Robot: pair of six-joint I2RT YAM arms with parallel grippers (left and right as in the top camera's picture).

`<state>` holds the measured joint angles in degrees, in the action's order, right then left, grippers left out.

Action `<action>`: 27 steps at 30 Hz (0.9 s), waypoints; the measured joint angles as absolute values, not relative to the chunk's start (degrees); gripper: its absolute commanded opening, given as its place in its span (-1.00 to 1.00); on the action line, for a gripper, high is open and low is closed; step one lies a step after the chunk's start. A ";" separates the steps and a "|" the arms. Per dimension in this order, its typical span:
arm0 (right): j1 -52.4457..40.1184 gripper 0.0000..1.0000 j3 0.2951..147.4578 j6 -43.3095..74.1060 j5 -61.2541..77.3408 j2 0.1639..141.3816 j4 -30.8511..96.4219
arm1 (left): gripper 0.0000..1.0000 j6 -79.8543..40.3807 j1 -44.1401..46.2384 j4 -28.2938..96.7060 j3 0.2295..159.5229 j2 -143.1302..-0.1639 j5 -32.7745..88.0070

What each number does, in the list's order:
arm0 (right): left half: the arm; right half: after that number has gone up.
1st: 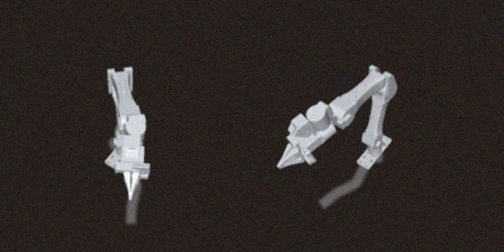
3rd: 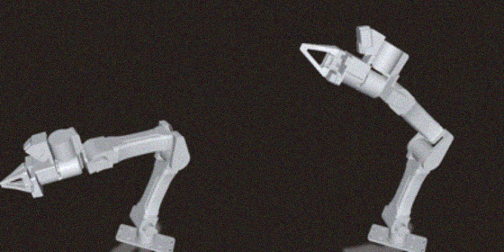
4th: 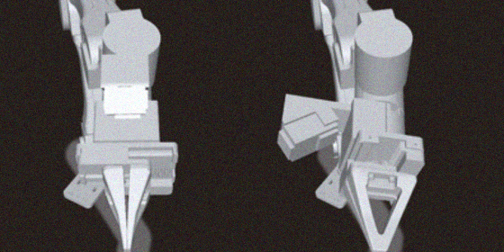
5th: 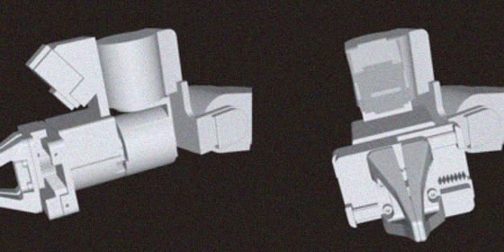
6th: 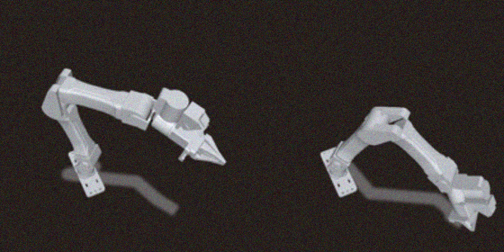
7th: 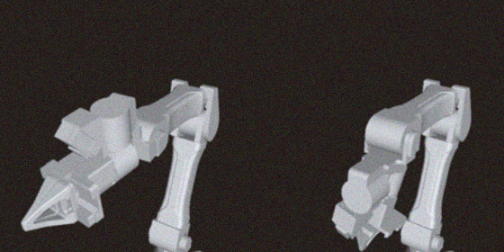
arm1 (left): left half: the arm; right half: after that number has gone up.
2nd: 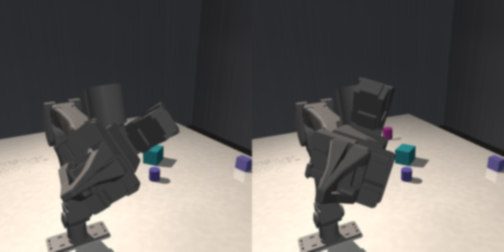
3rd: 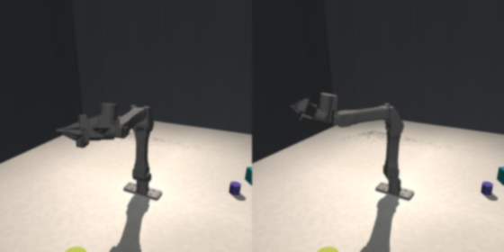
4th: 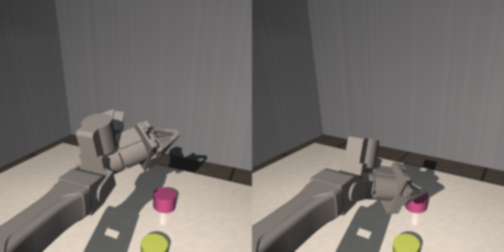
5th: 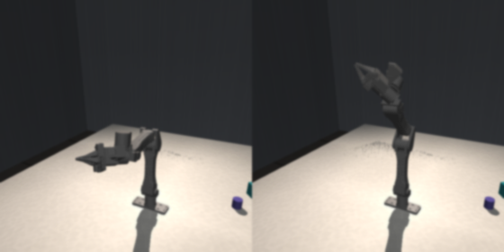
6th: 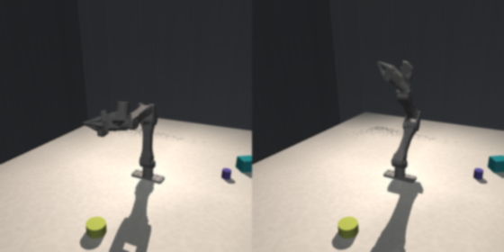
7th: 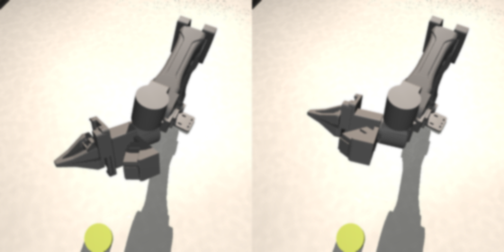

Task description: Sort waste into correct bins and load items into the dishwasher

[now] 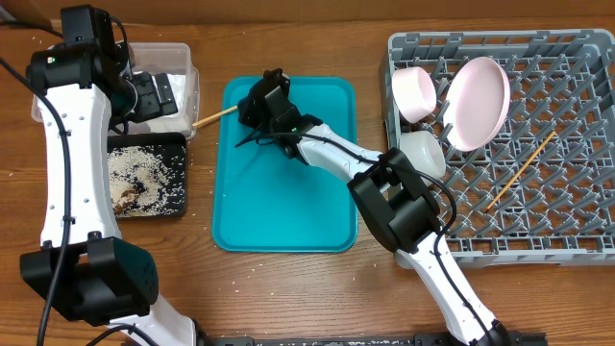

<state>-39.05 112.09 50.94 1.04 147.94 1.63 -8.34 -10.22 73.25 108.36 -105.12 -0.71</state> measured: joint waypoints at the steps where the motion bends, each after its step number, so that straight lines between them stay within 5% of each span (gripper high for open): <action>1: -39.05 -0.31 112.07 50.30 0.99 147.94 1.58 | 1.00 -8.34 -10.22 73.25 108.36 -105.12 -0.71; 15: -39.42 -0.31 112.40 43.55 -0.91 148.16 2.74 | 0.99 -8.34 -10.22 73.25 108.36 -105.12 -0.71; 27: -39.44 -0.31 117.32 40.27 -1.13 146.45 21.80 | 1.00 -8.34 -10.22 73.25 108.36 -105.12 -0.71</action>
<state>-39.44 117.32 40.27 -1.13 146.45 21.80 -8.34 -10.22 73.25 108.36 -105.12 -0.71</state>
